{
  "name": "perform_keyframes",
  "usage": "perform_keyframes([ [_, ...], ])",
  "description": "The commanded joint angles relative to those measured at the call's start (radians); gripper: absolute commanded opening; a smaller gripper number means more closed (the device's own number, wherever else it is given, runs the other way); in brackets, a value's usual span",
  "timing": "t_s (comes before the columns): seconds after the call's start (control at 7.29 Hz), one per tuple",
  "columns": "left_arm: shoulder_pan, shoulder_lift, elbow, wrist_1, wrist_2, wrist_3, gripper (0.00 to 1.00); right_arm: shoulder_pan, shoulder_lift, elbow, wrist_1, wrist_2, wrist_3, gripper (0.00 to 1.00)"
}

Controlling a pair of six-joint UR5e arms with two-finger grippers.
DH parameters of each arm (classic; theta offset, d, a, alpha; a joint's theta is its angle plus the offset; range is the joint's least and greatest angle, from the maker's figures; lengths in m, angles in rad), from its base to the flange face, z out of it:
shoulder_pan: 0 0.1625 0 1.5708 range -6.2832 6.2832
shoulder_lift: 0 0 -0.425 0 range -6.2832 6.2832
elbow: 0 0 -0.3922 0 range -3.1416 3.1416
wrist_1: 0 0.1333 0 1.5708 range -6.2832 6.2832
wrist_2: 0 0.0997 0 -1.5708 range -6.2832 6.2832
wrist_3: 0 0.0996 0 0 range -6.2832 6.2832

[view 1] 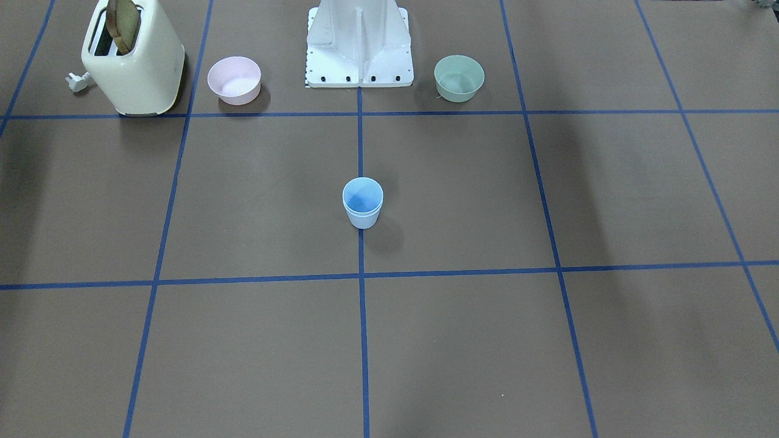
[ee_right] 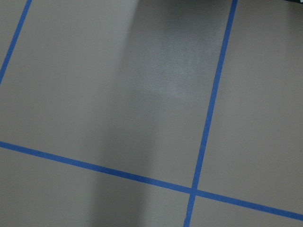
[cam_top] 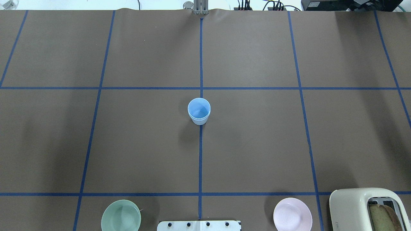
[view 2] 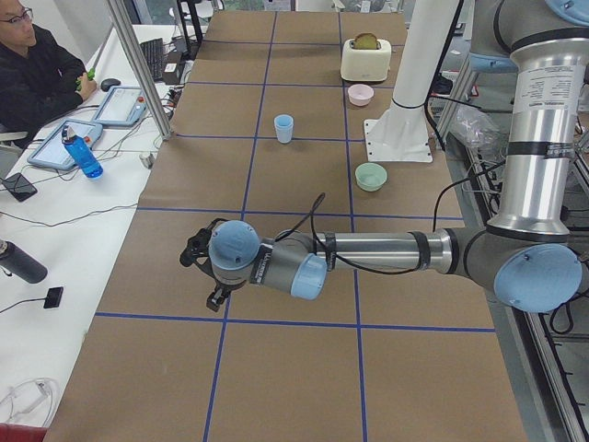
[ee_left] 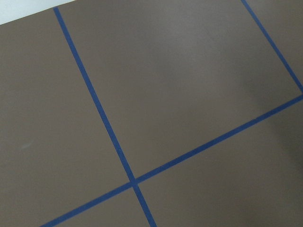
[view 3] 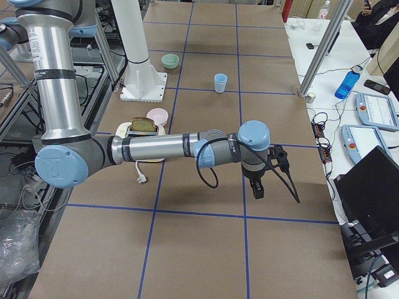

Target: Stack blue cups with both arms

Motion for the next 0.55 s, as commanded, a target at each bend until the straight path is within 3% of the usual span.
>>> perform_keyframes([
  [0.0,-0.005,0.043,-0.036,-0.003,0.002,-0.002,0.97,0.027,-0.055,0.004,0.004,-0.012,-0.018,1.00],
  [0.41,-0.005,0.043,-0.035,-0.005,0.005,0.005,0.97,0.025,-0.081,0.002,0.017,-0.005,0.000,1.00],
])
